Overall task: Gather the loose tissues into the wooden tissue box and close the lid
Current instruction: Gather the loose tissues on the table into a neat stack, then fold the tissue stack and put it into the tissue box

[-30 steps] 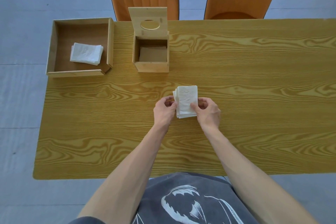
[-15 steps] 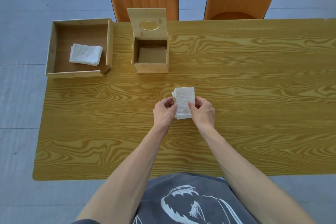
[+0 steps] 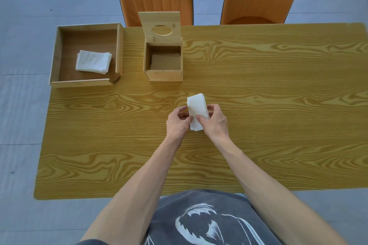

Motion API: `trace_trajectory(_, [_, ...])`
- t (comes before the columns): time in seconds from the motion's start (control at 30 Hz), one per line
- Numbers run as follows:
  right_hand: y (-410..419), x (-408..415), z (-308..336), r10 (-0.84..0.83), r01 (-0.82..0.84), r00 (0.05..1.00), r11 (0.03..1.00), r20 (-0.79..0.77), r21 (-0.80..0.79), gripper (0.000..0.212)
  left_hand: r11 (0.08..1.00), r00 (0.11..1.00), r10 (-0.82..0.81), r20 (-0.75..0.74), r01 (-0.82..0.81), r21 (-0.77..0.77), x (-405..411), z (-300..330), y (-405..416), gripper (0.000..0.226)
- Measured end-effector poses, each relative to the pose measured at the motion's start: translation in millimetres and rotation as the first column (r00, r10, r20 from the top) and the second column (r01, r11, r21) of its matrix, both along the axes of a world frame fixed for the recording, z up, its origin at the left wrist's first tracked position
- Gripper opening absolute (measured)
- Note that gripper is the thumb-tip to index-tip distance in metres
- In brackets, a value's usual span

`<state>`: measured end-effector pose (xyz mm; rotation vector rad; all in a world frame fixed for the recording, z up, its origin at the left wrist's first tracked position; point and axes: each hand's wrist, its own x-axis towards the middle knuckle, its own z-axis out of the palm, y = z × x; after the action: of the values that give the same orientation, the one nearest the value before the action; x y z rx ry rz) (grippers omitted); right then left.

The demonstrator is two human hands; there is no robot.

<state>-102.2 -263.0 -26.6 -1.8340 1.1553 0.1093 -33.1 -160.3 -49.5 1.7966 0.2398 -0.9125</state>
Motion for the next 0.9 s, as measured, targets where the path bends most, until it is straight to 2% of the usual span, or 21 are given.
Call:
trace_trajectory(0.1, [5.3,-2.0,2.0,0.025,-0.022,0.997,0.999,0.075,-0.036,0.048,1.0,1.0,-0.025,-0.01,0.025,0.001,-0.7,2.4,4.2,0.048])
trace_trajectory(0.17, [7.3,-3.7,4.2,0.1,-0.085,0.991,0.984,0.091,-0.157,0.049,0.998,0.998,-0.051,0.023,0.051,0.022,-0.1,6.3,9.0,0.052])
trace_trajectory(0.27, [10.1,-6.4,7.6,0.231,-0.174,0.967,0.904,0.104,-0.391,0.039,0.99,0.974,-0.102,0.204,0.079,0.115,1.9,14.9,18.6,0.055])
trace_trajectory(0.37, [13.9,-8.3,3.7,0.319,-0.227,0.943,0.825,0.095,-0.517,0.028,0.96,0.893,-0.239,0.382,0.158,0.23,2.9,21.0,29.9,0.065])
trace_trajectory(0.53, [15.1,-17.8,-8.5,0.384,-0.308,0.923,0.765,0.015,-0.565,0.029,0.877,0.764,-0.476,0.435,0.378,0.296,2.5,21.4,42.3,0.079])
trace_trajectory(0.73, [10.9,-26.5,-11.7,0.409,-0.296,0.907,0.788,0.1,-0.54,0.023,0.878,0.745,-0.478,0.465,0.395,0.271,2.8,24.4,37.9,0.061])
trace_trajectory(0.9, [6.9,-31.0,-14.2,0.43,-0.336,0.9,0.794,0.076,-0.507,0.021,0.855,0.714,-0.518,0.471,0.411,0.318,2.8,21.7,36.2,0.062])
